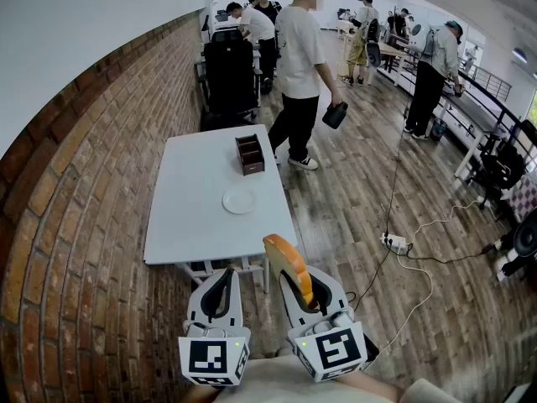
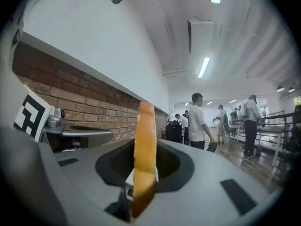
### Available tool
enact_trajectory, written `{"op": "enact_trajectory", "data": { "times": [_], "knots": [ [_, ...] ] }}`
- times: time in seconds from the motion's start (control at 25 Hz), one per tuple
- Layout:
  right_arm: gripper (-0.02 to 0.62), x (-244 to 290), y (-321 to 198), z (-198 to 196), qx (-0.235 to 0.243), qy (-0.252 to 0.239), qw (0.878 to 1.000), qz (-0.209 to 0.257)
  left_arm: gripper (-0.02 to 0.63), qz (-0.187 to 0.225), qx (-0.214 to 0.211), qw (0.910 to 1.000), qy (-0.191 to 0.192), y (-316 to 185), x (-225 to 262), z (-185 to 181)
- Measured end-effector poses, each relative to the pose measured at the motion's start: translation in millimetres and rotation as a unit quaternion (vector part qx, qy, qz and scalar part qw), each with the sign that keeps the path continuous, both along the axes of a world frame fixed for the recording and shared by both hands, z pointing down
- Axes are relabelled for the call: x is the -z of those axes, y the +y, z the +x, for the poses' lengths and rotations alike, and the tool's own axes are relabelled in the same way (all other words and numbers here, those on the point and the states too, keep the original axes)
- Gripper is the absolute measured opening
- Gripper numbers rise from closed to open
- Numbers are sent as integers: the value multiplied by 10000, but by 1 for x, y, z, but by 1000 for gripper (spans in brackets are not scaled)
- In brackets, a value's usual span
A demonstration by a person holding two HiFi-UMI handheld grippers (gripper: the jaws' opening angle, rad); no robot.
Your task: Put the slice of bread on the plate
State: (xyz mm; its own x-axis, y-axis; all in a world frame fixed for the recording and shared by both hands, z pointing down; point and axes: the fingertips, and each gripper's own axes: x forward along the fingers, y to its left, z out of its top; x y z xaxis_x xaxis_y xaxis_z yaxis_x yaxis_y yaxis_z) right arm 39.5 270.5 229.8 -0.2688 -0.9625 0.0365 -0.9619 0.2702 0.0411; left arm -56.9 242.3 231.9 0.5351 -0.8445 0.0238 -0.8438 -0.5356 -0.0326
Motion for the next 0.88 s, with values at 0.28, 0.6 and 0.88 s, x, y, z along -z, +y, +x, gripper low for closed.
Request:
{"op": "enact_trajectory", "data": {
  "times": [0.28, 0.6, 0.88],
  "knots": [
    [95, -6, 3, 7, -5, 12, 10000, -46, 9, -51, -41, 9999, -80, 3, -6, 10],
    [97, -8, 4, 18, -48, -133, 9999, -66, 9, -102, -38, 9999, -119, 4, -10, 19],
    [97, -13, 0, 36, -47, -297, 9995, -117, 9, -75, 150, 9998, -111, 0, -9, 21]
  ]
}}
